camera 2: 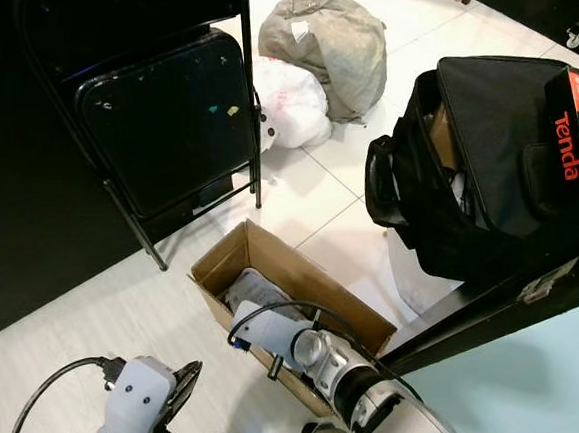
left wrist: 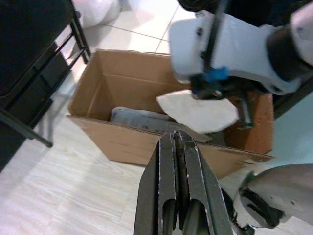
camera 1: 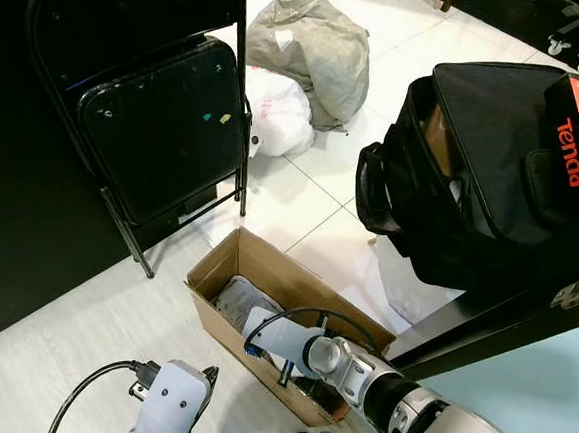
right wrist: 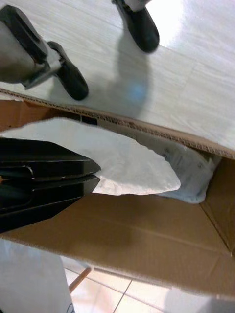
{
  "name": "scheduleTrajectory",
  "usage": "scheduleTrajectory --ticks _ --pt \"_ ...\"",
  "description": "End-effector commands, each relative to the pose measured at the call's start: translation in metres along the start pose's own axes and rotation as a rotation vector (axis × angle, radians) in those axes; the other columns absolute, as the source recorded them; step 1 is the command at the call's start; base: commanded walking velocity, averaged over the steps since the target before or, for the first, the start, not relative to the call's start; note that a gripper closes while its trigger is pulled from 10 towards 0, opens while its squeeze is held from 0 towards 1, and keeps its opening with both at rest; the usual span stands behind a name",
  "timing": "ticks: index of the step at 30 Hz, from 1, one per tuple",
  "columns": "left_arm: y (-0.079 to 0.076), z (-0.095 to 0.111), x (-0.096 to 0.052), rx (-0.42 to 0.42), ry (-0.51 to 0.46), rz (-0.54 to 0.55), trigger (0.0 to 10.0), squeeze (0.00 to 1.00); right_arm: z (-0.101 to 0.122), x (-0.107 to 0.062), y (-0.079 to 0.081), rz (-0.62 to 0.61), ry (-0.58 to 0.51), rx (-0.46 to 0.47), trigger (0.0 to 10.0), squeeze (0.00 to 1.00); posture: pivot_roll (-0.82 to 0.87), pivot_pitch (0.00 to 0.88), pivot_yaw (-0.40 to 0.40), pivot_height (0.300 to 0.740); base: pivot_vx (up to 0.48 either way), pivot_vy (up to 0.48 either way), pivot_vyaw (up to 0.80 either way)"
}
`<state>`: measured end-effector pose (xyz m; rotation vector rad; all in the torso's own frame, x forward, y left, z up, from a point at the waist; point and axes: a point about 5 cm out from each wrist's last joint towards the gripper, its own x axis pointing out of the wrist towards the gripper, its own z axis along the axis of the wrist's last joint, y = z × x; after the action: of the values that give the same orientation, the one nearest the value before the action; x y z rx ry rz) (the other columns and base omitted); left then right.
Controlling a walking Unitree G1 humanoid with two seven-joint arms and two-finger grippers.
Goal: Clean up the room
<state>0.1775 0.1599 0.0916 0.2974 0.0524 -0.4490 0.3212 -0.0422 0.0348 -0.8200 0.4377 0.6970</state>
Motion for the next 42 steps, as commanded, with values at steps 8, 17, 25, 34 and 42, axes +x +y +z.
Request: scheduleTrajectory --ticks 8,17,25,34,42 --pt "-0.001 -0.005 -0.005 0.033 0.04 -0.051 10.0 0.0 -0.005 0.0 0.0 -0.034 0.008 0.045 10.0 0.0 0.04 0.342 -0.138 0.74 0.0 0.0 0.0" --pt "0.002 -0.004 -0.005 0.039 0.044 -0.052 10.0 0.0 -0.004 0.0 -0.003 -0.068 0.006 0.046 10.0 1.0 0.05 0.334 -0.136 0.74 0.0 0.0 0.0" --pt "0.005 -0.005 -0.001 0.049 0.043 -0.042 10.0 0.0 -0.002 0.0 -0.007 -0.092 0.008 0.036 10.0 0.0 0.05 0.316 -0.127 0.74 0.0 0.0 0.0" --pt "0.017 -0.015 0.015 -0.058 0.123 0.171 10.0 0.0 0.004 0.0 -0.012 -0.079 -0.028 0.29 10.0 0.0 0.06 0.226 -0.103 0.74 0.0 0.0 0.0" --pt "0.011 -0.021 0.042 -0.145 0.146 0.319 10.0 0.0 -0.016 -0.009 -0.014 -0.022 -0.07 0.516 10.0 0.0 0.05 0.055 -0.046 0.74 0.0 0.0 0.0"
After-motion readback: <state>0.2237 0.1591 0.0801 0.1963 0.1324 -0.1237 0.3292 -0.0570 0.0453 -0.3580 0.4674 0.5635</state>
